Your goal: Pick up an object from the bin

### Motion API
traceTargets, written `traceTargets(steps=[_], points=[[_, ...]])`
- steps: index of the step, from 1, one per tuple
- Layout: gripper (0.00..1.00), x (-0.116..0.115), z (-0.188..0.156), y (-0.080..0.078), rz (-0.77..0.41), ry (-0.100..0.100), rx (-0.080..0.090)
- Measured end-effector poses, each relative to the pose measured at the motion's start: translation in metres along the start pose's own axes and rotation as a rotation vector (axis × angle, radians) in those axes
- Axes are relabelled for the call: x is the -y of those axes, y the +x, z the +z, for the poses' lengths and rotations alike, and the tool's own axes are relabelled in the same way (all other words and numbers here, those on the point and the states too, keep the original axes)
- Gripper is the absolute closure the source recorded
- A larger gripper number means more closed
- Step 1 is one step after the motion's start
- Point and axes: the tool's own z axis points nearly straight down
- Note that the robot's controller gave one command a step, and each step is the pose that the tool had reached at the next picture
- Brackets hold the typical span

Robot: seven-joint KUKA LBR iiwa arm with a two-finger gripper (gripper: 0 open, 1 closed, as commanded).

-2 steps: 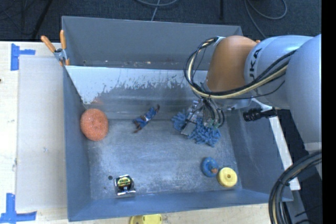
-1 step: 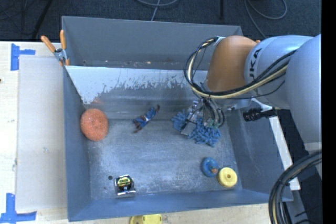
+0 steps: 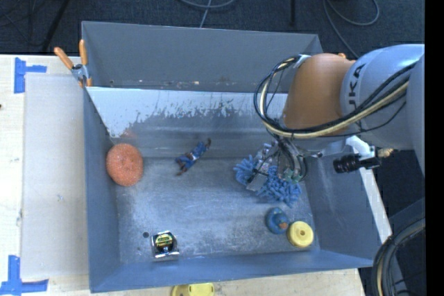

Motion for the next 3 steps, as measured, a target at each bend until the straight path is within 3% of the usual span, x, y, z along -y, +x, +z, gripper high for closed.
traceTargets(steps=[1, 2, 3], points=[[1.00, 0.000, -0.022, 0.002, -0.001, -0.003, 0.009], [1.00, -0.009, -0.009, -0.002, -0.008, -0.003, 0.012], [1.00, 0.010, -0.141, -0.047, -0.019, -0.003, 0.014]])
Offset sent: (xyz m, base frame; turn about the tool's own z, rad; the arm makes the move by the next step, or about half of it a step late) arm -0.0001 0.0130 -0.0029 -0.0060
